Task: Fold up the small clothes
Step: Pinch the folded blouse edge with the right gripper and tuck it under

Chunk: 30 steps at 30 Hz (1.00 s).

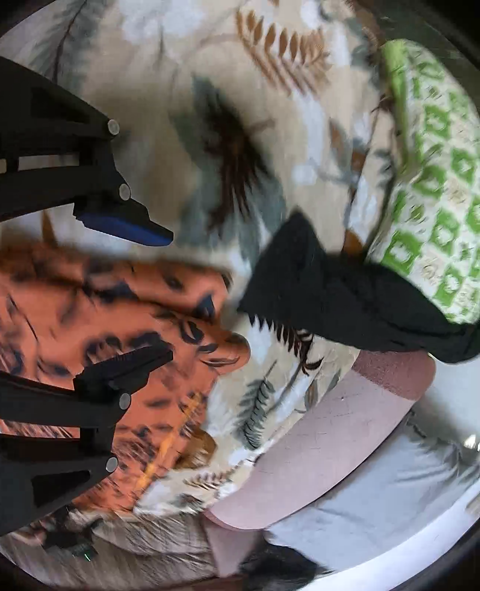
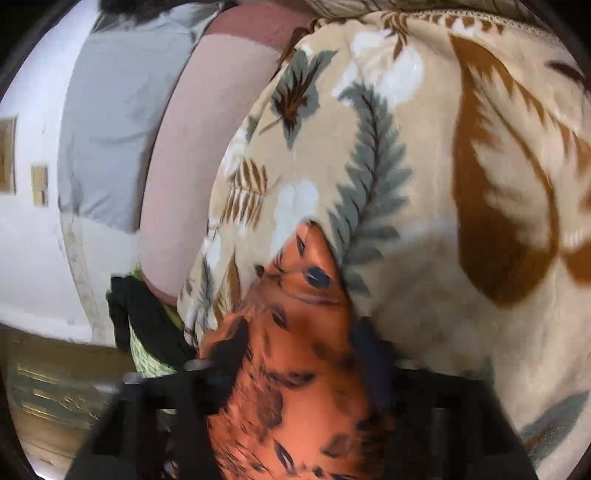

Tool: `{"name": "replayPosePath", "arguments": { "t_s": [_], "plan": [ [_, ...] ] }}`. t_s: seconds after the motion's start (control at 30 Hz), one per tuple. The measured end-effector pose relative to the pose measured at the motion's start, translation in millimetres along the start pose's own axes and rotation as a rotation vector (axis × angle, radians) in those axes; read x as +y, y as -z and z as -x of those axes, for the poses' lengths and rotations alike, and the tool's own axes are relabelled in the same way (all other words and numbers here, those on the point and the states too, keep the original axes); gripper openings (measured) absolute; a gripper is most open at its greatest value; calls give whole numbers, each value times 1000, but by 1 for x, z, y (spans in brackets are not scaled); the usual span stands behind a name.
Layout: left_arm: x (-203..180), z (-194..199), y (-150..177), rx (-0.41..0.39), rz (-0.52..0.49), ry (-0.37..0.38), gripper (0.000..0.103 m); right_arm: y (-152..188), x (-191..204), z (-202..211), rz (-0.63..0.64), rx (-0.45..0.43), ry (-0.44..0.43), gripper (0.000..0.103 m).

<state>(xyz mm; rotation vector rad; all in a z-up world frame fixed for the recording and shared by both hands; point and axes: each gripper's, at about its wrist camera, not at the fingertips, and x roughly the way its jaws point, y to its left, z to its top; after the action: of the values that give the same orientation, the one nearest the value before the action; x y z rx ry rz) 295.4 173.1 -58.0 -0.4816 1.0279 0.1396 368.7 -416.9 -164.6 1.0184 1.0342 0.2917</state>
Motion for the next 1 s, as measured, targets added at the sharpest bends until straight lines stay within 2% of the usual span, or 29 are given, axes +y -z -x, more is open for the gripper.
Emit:
{"name": "replayPosePath", "arguments": {
  "t_s": [0.07,0.17,0.23,0.3,0.33,0.37,0.4,0.43,0.5,0.6,0.67,0.77,0.8,0.83,0.87,0.9,0.93,0.97,1.0],
  "plan": [
    [10,15,21,-32,-66,-30,61,7,4,12,111,-17,69,68],
    [5,3,44,46,-166,-7,62,7,11,17,255,-32,153,68],
    [-3,-18,56,114,-204,-12,62,8,9,3,270,28,139,68],
    [-10,-36,64,169,-207,-4,62,17,6,-20,248,174,127,69],
    [-14,-37,66,142,-221,-24,51,22,11,-28,286,190,155,69],
    [-22,-38,66,131,-259,-36,33,28,22,-31,353,179,192,68],
    [-24,-38,64,147,-254,-31,19,31,27,-36,358,213,191,45],
    [-26,-35,59,149,-224,-29,16,32,27,-38,330,240,185,19],
    [-30,-16,51,110,-219,-25,15,34,36,-37,338,238,206,18],
    [-35,39,53,32,-209,40,15,39,62,-11,342,199,147,17],
    [-36,84,72,-24,-236,44,15,54,79,18,380,193,107,17],
    [-19,105,110,1,-215,47,16,87,77,52,401,204,87,17],
    [-2,99,130,45,-188,41,20,98,69,56,391,225,93,17],
    [10,86,146,91,-180,32,24,114,55,56,381,255,112,22],
    [21,76,158,123,-169,-6,24,126,41,55,386,272,134,23],
    [35,67,168,146,-155,-61,28,137,22,49,383,299,165,32],
    [40,66,168,140,-145,-56,41,142,6,44,359,316,208,44],
    [46,74,164,116,-120,-38,44,144,-3,45,331,315,224,69],
    [46,82,158,87,-109,-34,49,144,-9,54,303,281,169,70]
  ]
}}
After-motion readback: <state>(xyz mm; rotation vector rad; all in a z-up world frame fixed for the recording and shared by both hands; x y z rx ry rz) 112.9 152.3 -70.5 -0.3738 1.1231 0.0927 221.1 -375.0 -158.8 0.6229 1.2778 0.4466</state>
